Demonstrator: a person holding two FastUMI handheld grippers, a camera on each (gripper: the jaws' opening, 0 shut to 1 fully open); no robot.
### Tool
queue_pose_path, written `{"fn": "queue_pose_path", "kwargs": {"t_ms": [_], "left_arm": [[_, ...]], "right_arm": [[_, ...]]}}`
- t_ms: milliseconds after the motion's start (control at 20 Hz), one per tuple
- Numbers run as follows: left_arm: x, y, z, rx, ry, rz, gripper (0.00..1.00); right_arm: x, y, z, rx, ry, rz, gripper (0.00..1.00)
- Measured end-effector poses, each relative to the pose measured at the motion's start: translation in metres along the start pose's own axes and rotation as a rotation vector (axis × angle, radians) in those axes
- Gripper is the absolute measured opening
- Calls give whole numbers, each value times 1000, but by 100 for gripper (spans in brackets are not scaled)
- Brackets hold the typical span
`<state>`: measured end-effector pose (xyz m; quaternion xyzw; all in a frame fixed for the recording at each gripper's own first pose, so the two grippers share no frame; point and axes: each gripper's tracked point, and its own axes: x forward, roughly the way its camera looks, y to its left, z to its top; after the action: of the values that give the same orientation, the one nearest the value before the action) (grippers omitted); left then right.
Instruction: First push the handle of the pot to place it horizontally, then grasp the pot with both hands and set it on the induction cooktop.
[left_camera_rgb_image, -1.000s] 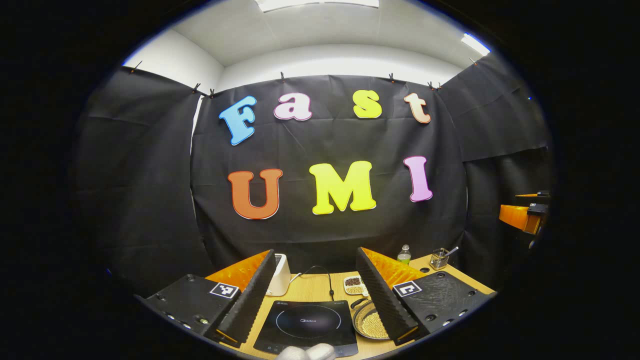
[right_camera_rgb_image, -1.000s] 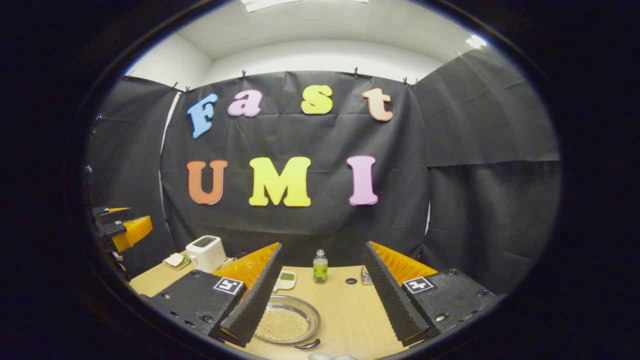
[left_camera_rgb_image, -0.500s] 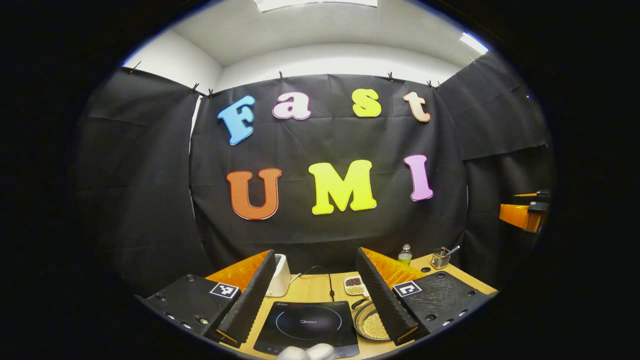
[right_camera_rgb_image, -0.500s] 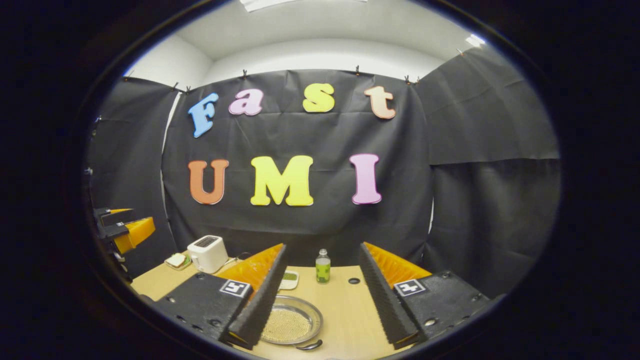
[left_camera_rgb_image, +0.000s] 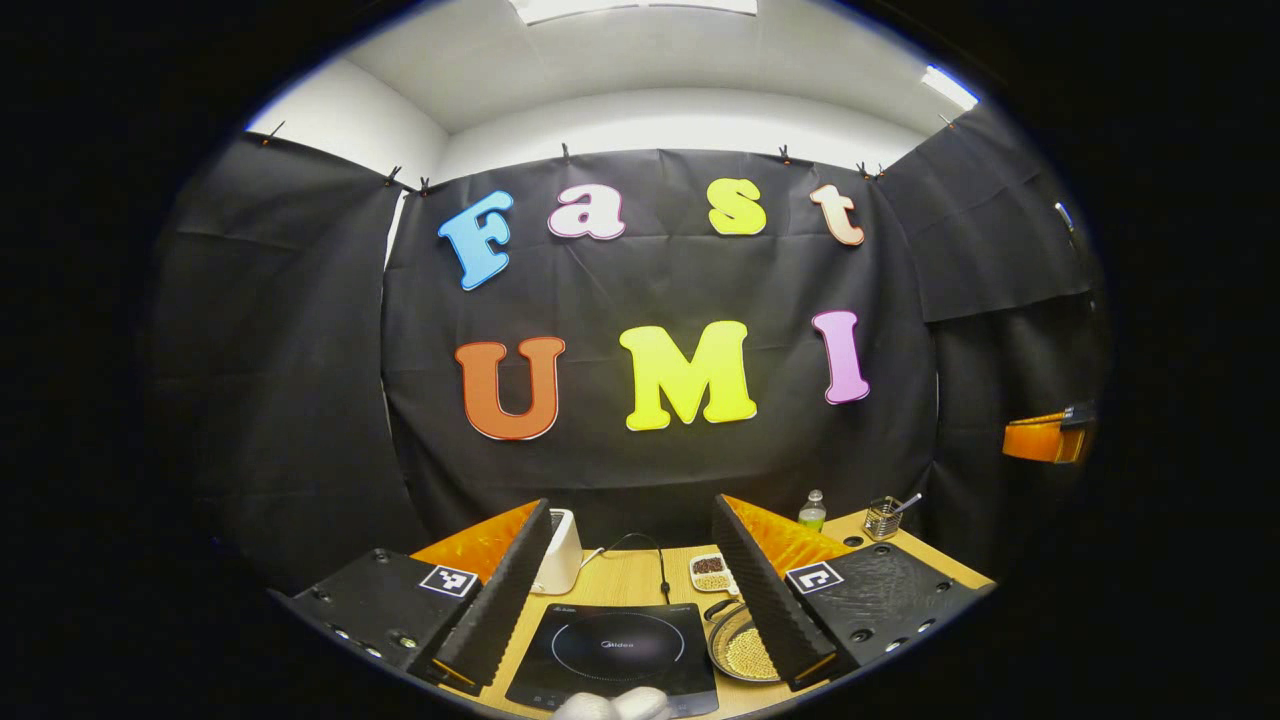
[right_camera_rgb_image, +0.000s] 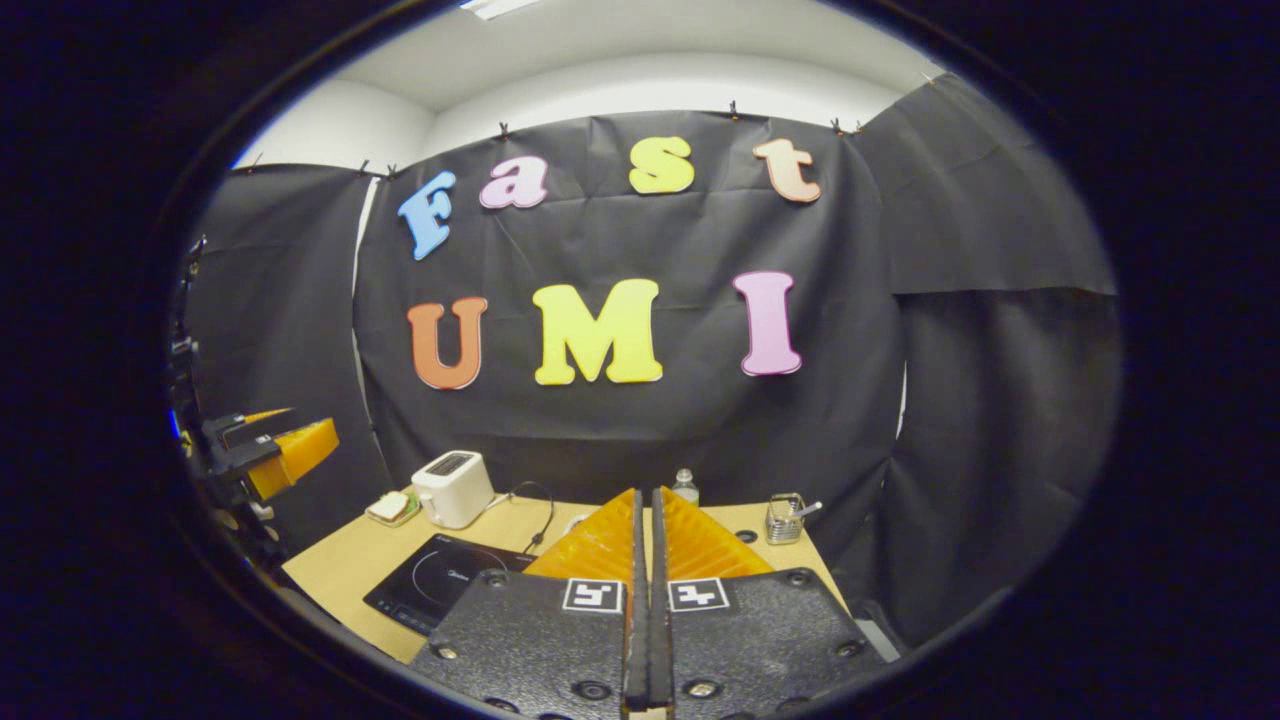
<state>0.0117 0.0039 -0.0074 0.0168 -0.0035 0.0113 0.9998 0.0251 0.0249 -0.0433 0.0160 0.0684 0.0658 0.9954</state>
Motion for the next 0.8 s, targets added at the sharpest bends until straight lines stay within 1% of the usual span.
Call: {"fn": "queue_pose_path", "kwargs": {"t_ms": [100,150,200,250,300,350,400,500,550,600,650,700,750,800], "left_arm": [[-1,-1,-1,0,2,1,96],[-1,-1,-2,0,3,0,96],[-1,-1,-4,3,5,0,96],[-2,-1,-5,5,7,2,96],[-3,-1,-5,5,8,2,96],[-4,-2,-7,4,10,3,96],[-5,-3,-9,3,10,1,96],[-6,-1,-12,11,13,5,96],[-7,-2,-15,16,18,5,100],[-8,-2,-17,18,20,1,96],[-8,-3,-17,21,21,-1,96],[-10,-4,-18,21,20,0,96],[-11,-5,-19,20,21,-1,96],[-12,-5,-20,18,23,-2,96]], "right_arm": [[2,1,-18,-14,35,10,1],[2,2,-29,-27,60,14,4],[3,2,-42,-47,81,18,1],[3,2,-55,-67,105,24,4],[3,5,-71,-86,130,36,4],[2,6,-86,-100,156,49,0],[2,8,-104,-112,191,61,4],[1,12,-141,-131,258,80,4],[0,16,-158,-129,295,93,1],[-1,19,-178,-134,329,105,4],[-2,22,-195,-146,357,114,4],[-3,24,-213,-159,391,118,1],[-3,26,-228,-163,419,132,1],[-2,28,-243,-166,445,141,4]]}}
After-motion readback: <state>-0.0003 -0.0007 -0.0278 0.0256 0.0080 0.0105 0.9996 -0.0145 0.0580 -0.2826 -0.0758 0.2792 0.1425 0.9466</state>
